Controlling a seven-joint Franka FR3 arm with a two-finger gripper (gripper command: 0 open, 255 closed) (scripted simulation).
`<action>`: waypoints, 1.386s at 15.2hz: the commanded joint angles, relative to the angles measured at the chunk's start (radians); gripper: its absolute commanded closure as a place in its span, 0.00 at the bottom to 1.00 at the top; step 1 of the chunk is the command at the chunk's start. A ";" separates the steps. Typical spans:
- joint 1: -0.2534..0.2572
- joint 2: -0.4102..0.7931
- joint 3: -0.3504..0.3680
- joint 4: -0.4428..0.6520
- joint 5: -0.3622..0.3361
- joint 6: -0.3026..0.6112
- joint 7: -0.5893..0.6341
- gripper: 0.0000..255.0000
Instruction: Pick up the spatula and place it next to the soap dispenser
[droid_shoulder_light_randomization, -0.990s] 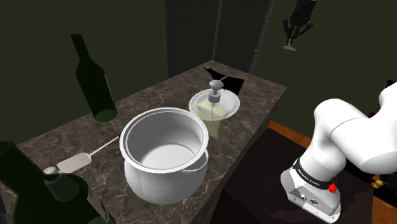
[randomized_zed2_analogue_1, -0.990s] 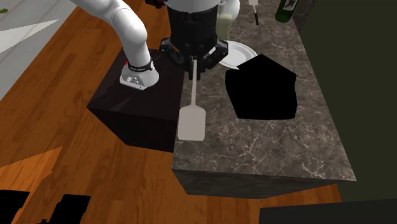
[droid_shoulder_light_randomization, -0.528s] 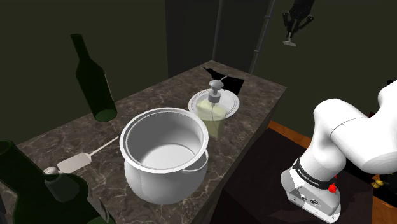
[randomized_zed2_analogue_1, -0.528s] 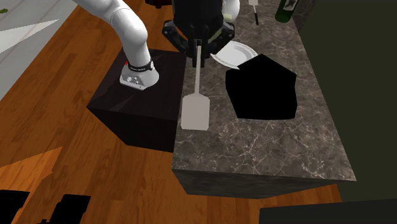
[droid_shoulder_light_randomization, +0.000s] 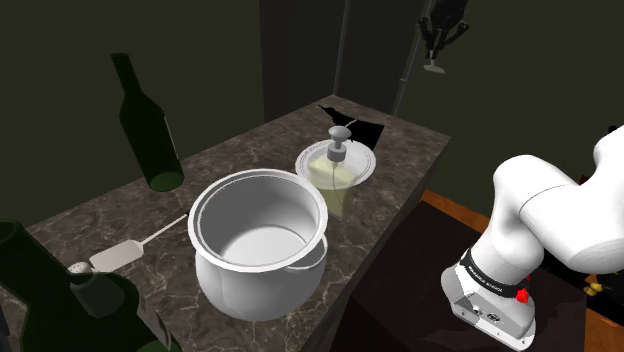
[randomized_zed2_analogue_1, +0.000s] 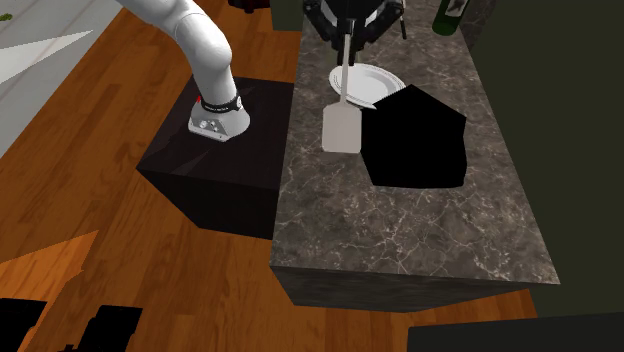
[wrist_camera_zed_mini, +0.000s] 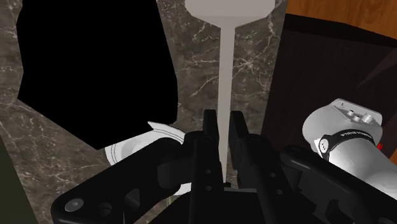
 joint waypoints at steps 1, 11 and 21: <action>0.010 0.012 0.029 -0.022 0.020 0.018 0.048 1.00; 0.099 0.126 0.117 -0.025 0.135 0.074 0.225 1.00; 0.207 0.349 0.127 0.092 0.304 0.111 0.326 1.00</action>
